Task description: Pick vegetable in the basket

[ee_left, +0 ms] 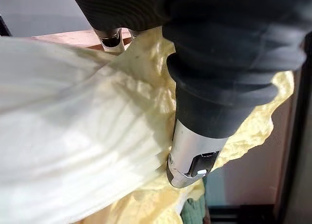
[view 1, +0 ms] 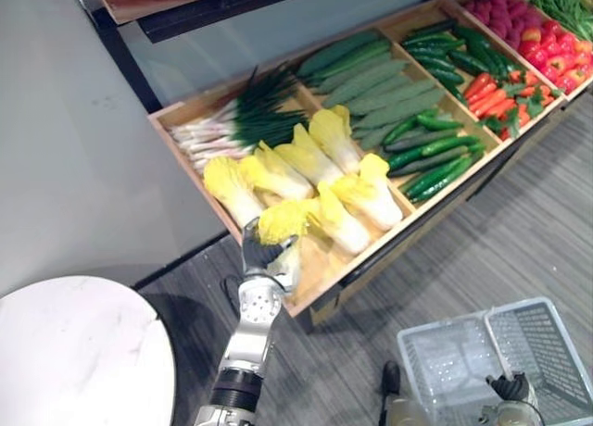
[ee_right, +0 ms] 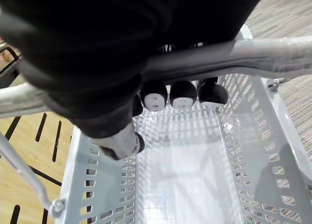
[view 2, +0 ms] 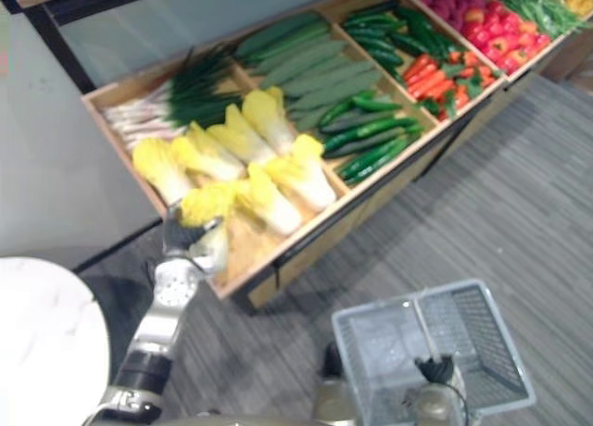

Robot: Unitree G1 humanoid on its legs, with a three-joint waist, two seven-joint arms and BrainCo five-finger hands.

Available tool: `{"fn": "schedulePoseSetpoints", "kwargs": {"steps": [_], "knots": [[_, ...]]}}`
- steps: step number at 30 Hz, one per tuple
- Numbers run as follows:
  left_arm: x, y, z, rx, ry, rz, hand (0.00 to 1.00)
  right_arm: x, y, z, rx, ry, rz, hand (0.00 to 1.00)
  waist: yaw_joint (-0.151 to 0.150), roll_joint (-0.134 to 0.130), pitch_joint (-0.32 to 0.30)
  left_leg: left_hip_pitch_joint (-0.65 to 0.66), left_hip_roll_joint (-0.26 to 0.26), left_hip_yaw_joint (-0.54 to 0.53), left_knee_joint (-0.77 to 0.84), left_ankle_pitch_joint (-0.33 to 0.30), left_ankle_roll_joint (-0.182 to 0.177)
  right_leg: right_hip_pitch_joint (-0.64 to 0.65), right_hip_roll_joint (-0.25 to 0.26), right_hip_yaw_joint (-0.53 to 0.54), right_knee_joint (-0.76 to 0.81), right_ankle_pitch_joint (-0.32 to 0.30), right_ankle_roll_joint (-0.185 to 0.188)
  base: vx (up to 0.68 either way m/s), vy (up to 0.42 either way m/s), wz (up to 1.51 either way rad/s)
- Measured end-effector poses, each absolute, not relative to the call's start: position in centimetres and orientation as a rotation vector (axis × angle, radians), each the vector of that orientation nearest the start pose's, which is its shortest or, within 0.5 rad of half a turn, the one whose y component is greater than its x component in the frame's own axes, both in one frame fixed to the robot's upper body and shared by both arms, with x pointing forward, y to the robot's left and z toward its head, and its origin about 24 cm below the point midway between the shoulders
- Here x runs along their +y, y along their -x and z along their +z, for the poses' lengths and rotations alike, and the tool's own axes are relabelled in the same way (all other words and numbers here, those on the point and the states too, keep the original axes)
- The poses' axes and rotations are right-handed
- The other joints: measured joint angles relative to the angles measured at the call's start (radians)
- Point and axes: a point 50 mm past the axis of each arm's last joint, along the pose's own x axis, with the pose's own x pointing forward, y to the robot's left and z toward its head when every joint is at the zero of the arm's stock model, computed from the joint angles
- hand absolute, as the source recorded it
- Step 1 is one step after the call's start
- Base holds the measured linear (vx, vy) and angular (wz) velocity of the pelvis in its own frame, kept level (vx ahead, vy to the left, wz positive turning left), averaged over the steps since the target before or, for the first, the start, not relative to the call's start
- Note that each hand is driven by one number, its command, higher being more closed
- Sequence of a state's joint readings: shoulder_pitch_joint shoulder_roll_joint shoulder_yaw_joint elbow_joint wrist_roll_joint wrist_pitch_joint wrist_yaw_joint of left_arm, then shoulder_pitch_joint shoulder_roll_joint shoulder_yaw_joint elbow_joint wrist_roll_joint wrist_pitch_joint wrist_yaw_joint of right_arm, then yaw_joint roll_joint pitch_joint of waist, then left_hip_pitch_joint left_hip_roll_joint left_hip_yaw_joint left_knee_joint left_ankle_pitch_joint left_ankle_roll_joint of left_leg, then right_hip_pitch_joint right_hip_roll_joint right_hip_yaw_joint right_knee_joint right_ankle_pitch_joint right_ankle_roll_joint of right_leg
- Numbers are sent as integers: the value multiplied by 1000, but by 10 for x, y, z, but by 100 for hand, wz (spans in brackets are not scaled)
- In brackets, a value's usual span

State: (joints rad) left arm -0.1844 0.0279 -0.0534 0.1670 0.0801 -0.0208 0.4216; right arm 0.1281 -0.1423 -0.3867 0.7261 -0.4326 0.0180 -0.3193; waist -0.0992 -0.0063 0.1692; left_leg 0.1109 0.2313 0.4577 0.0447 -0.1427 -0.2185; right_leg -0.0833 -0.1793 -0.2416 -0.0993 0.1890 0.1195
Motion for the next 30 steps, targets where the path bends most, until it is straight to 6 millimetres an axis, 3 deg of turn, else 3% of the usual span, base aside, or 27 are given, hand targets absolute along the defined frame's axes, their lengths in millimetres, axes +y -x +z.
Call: {"fn": "schedulePoseSetpoints", "kwargs": {"steps": [6,12,22,30], "knots": [[137,-284,68,-124,-68,281,100,-287,-119,-110,874,557,-563,100,23,2,-3,-5,2,-7,11,2,3,1,2,1,0,0,0,-52,-30,1],[126,-282,81,-189,-54,228,100,-286,-116,-114,896,557,-555,100,22,-4,-38,-5,3,-9,12,3,5,0,2,2,7,0,0,-5,-4,0],[117,-283,87,-193,32,186,100,-283,-124,-113,885,586,-502,100,23,-19,-54,-5,5,-9,20,4,5,0,2,6,11,0,0,0,0,0],[71,-281,113,-281,107,-76,100,-287,-144,-101,814,626,-461,100,22,-44,-71,-3,4,-2,26,3,6,-2,2,21,12,2,3,-7,-6,-2]]}}
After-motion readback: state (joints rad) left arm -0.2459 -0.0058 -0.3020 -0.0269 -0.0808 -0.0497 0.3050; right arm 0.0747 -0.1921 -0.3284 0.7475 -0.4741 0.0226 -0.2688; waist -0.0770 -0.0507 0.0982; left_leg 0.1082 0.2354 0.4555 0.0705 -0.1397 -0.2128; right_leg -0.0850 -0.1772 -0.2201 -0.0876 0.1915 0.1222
